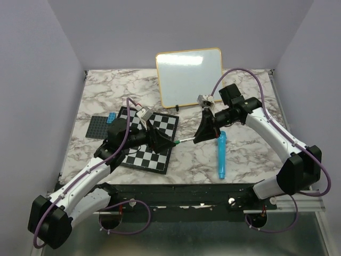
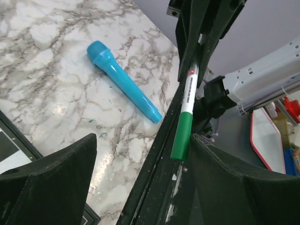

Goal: Write a sentence on the whiteboard
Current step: Pass from the left arm to the right, then pass from the right arm to the left

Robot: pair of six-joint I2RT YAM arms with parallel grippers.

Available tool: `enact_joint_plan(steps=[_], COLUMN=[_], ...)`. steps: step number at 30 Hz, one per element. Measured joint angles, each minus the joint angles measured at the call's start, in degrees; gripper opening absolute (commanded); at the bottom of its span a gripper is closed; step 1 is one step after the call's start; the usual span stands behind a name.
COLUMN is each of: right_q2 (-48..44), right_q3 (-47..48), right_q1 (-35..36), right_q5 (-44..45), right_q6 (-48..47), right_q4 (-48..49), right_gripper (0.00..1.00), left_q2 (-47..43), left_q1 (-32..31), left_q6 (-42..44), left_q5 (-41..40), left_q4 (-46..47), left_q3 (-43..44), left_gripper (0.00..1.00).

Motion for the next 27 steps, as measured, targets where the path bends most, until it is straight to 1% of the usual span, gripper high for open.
enact_joint_plan(steps=[5, 10, 27], right_q2=[-0.37, -0.37, -0.37], right_q3=[-0.17, -0.17, -0.26], right_q1=[0.0, 0.0, 0.0], right_q5=[0.13, 0.13, 0.11], right_q6=[0.04, 0.07, 0.24], right_q4=[0.02, 0.02, 0.07], right_gripper=[0.01, 0.01, 0.01], left_q2=[0.96, 0.63, 1.81], left_q1=[0.0, -0.28, -0.76], left_q6=[-1.46, -2.58, -7.52], left_q5=[5.42, 8.31, 11.45], left_q4=[2.95, 5.73, 13.07], left_q3=[-0.68, -0.68, -1.75], left_gripper=[0.83, 0.81, 0.78])
